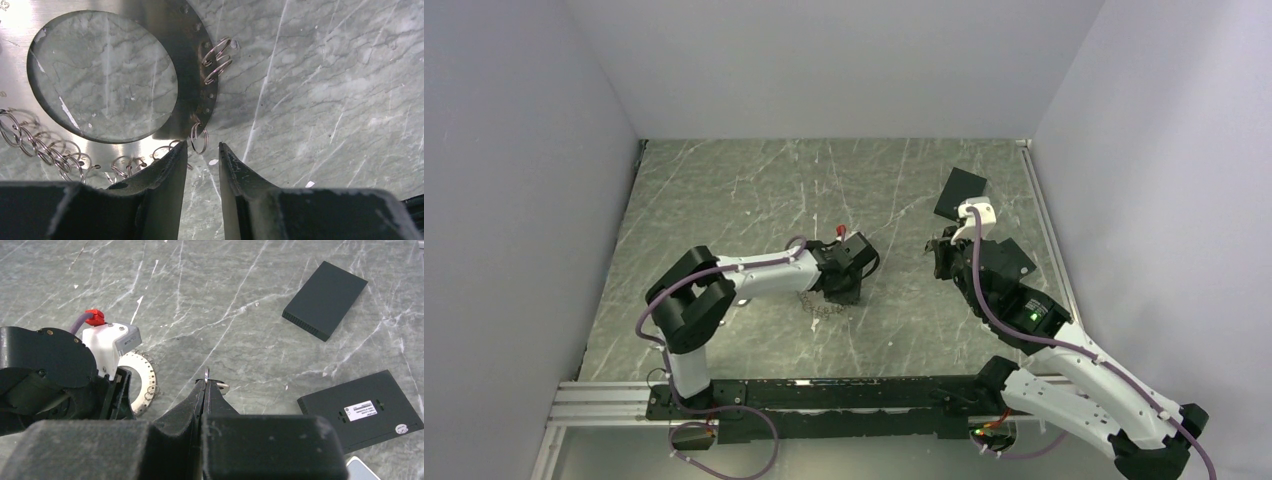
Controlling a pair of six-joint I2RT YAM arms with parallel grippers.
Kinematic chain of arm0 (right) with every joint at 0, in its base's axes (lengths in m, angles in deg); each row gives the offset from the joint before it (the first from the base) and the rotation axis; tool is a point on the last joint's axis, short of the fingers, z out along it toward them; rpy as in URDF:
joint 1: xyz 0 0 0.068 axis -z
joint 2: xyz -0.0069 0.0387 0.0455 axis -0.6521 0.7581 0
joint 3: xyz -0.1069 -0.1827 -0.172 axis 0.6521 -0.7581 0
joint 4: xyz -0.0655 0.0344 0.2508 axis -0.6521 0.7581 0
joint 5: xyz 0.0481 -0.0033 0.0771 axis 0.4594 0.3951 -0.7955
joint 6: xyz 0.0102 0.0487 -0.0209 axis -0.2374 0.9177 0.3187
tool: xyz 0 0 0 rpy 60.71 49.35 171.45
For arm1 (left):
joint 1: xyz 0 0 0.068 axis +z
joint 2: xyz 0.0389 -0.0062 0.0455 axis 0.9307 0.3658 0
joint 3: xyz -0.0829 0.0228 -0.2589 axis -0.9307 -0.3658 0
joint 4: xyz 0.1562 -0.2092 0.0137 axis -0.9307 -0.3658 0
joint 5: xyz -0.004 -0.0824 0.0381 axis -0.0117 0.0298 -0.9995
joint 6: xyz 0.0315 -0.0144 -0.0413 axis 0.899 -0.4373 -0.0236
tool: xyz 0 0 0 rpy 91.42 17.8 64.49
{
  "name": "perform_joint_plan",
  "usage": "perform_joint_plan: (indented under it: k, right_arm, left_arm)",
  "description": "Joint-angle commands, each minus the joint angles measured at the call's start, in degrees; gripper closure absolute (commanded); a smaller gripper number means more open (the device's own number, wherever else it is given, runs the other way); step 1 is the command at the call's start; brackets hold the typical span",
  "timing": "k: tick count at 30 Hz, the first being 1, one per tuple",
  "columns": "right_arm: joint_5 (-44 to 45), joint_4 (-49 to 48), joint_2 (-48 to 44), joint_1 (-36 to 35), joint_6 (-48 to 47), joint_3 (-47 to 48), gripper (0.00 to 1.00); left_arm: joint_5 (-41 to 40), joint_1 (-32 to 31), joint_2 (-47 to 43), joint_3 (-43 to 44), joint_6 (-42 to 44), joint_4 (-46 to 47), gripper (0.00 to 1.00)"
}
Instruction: Put the keys on the keyring
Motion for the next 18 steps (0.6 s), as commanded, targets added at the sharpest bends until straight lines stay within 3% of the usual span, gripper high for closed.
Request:
perform_joint_plan:
  k: [1,6,18]
  right_arm:
    - [-0.2,-2.5,-0.5,0.3,-0.3,0.0,1.0]
    - [-0.2,-2.5,-0.6,0.3,-0.3,-0.1,1.0]
    - [-0.2,-2.3,-0.8,0.3,-0.2,-0.2,1.0]
  left_arm:
    - [-1.7,-0.5,0.7,1.5,-1.5,-0.1,0.66]
    - [-2.7,-1.1,1.3,2.3,-1.8,-1.5,0.66]
    - [-3.7,-2.1,1.8,1.7,-3.0,-1.0,0.78]
